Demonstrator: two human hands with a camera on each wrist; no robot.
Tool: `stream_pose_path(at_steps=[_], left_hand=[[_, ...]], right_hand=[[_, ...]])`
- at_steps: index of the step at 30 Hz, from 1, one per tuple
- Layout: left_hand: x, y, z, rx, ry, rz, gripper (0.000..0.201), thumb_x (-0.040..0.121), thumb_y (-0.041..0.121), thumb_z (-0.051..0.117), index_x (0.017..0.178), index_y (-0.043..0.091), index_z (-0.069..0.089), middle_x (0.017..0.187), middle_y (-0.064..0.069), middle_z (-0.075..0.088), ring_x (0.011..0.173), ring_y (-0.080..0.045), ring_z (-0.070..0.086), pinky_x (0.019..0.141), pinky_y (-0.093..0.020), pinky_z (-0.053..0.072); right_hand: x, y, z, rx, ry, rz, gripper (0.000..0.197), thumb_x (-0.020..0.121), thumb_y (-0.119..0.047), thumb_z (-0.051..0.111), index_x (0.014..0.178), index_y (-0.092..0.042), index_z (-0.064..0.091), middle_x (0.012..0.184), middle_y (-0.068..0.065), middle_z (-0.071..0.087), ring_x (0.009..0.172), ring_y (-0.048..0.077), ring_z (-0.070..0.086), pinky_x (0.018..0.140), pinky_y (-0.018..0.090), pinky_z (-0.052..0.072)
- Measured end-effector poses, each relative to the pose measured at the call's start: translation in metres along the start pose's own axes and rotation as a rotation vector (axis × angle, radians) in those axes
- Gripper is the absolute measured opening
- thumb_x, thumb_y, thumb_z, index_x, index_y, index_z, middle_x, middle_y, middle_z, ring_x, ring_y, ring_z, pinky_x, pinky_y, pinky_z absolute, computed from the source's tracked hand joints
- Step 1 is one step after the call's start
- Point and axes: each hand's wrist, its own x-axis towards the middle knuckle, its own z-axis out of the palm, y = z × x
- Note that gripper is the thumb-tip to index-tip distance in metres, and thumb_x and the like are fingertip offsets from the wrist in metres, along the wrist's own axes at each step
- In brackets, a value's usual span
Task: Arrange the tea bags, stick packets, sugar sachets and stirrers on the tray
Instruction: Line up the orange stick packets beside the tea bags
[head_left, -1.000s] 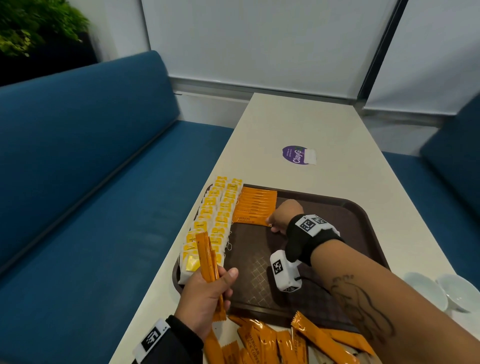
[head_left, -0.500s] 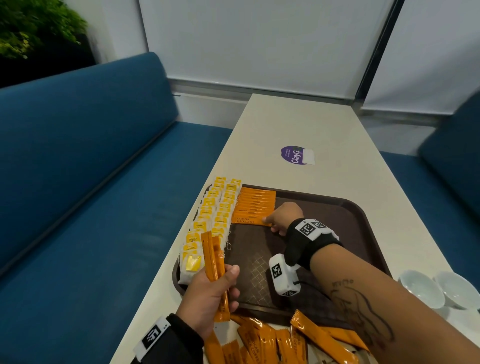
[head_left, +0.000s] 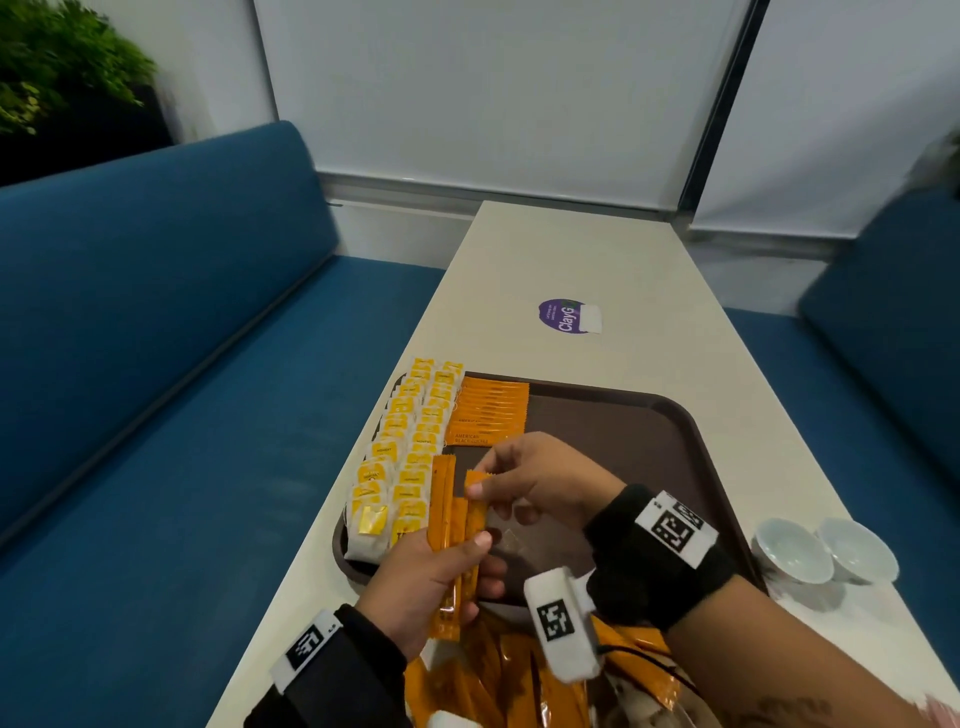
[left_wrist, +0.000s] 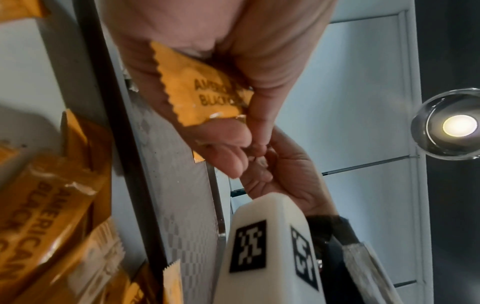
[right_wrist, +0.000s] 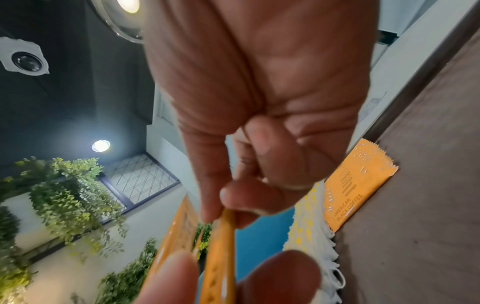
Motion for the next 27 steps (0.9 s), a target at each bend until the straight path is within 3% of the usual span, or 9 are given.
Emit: stream_pose_path(at_steps=[3,7,10,14,17,20,27], left_hand=[[-0.004,0.001,-0.003,-0.067,0.002,-0.010,0.016,0.089,0.015,0.058,0.102,0.006,0.061,0.080,-0.013,0.072,0.063,-0.019,0.068,0.043,-0.022,0.047],[-0.001,0.001,-0.013,-0.095,0.128,0.054,0.011,0.089,0.013,0.058,0.096,0.008,0.063,0.079,-0.010,0.073,0.066,-0.018,0.067,0.046,-0.022,0.046],[0.002,0.003,-0.017,-0.078,0.172,0.088,0.010,0.089,0.015,0.059,0.095,0.010,0.065,0.077,-0.009,0.073,0.070,-0.019,0.066,0.050,-0.024,0.045],[0.009,0.002,-0.019,-0.081,0.221,0.091,0.014,0.087,0.022,0.061,0.096,0.012,0.063,0.074,-0.008,0.066,0.064,-0.018,0.061,0.050,-0.025,0.045],[0.012,-0.002,-0.020,-0.089,0.213,0.055,0.018,0.083,0.028,0.063,0.087,0.011,0.058,0.062,-0.005,0.051,0.050,-0.013,0.049,0.041,-0.022,0.043],[0.013,-0.006,-0.020,-0.107,0.181,0.024,0.028,0.075,0.034,0.065,0.082,0.011,0.050,0.055,-0.002,0.041,0.042,-0.009,0.042,0.037,-0.020,0.038],[0.013,-0.004,-0.018,-0.052,0.119,0.003,0.046,0.066,0.049,0.061,0.089,0.010,0.052,0.059,0.000,0.043,0.048,-0.010,0.040,0.043,-0.023,0.037]], right_hand=[[-0.008,0.009,-0.006,0.110,0.124,-0.020,0.010,0.086,-0.006,0.065,0.081,-0.010,0.058,0.065,0.004,0.064,0.050,0.007,0.057,0.041,0.016,0.037],[-0.017,0.017,-0.018,0.189,0.190,-0.005,0.012,0.086,0.000,0.063,0.088,-0.009,0.055,0.068,0.005,0.068,0.054,0.012,0.063,0.039,0.018,0.040],[-0.022,0.019,-0.020,0.095,0.167,0.014,0.016,0.084,-0.002,0.065,0.098,-0.009,0.059,0.073,0.005,0.068,0.057,0.012,0.064,0.041,0.017,0.039],[-0.012,0.022,-0.025,-0.004,0.229,0.064,0.010,0.084,-0.005,0.067,0.091,-0.011,0.064,0.073,0.004,0.067,0.052,0.007,0.053,0.042,0.017,0.034],[0.007,0.026,-0.034,0.042,0.361,0.132,0.008,0.085,-0.003,0.065,0.087,-0.011,0.063,0.068,0.003,0.063,0.048,0.007,0.043,0.038,0.015,0.031],[0.033,0.030,-0.042,0.084,0.466,0.213,0.009,0.087,-0.001,0.063,0.088,-0.010,0.062,0.071,0.003,0.062,0.052,0.008,0.046,0.045,0.016,0.038],[0.076,0.028,-0.042,0.016,0.482,0.389,0.018,0.088,-0.003,0.062,0.076,-0.013,0.055,0.069,0.003,0.055,0.051,0.009,0.044,0.042,0.018,0.034]])
